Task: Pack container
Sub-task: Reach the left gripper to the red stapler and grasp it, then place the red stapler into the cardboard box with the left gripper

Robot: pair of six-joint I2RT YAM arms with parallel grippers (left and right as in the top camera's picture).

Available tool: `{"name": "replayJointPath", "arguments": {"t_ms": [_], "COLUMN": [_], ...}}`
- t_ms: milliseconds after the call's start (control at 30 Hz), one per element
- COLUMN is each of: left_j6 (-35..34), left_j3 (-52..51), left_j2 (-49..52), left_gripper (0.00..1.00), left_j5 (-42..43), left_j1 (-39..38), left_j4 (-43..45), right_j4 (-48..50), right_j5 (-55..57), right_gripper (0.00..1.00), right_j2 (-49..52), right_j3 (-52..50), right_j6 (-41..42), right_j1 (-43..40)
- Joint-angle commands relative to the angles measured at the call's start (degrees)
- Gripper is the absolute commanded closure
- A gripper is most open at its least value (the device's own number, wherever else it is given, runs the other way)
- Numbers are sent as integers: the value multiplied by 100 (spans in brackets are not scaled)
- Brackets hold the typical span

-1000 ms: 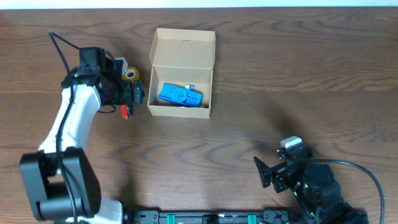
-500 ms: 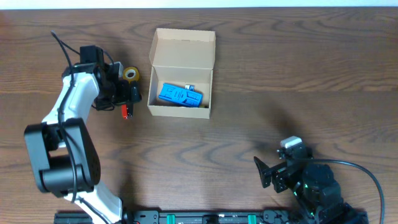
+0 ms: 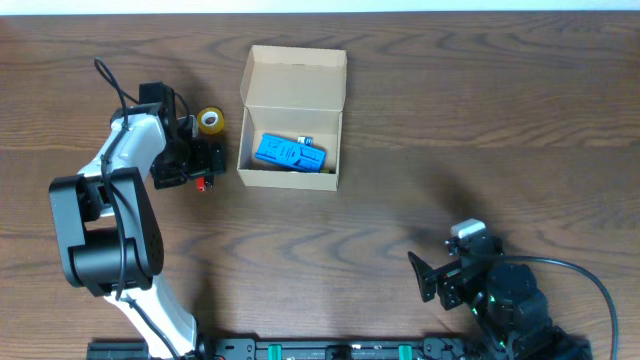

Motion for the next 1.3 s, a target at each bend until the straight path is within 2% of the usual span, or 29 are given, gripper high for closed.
{"name": "replayJointPath", "arguments": {"t_ms": [0,67,367,467,633,867,1067,1267], "left_j6": [-79,-98,-269,-551,-680,-660,-647,-612], "left_j3": [63,63,66,101,251,485,588,841], "left_j2": [219,260,306,304,79,-863,-1661,-1770], "left_gripper": [10,20,77,90,93,94,94,93], "left_j5": [-190,-190,-212,-212,-210,-214,-448,-586], "left_j1": [7,0,-146,-142,-142,-238,-892,-1878], "left_j4": [-55,-52,76,168,227,227,157,28], "right_j4": [-2,-2,-2,-2,-2,-2,-2,-2], "right_j5": [59,59,59,59,59,59,59,61], "right_gripper": [1,1,1,1,1,1,0,1], "right_j2": [-31,-31,-31,-31,-31,-31,-31,-31], "right_j3": [-2,-2,-2,-2,-2,-2,-2,-2], "right_j6": [101,101,101,103,101,101,103,101], "right_j1": [-31,-31,-31,-31,-31,-31,-31,-31]}}
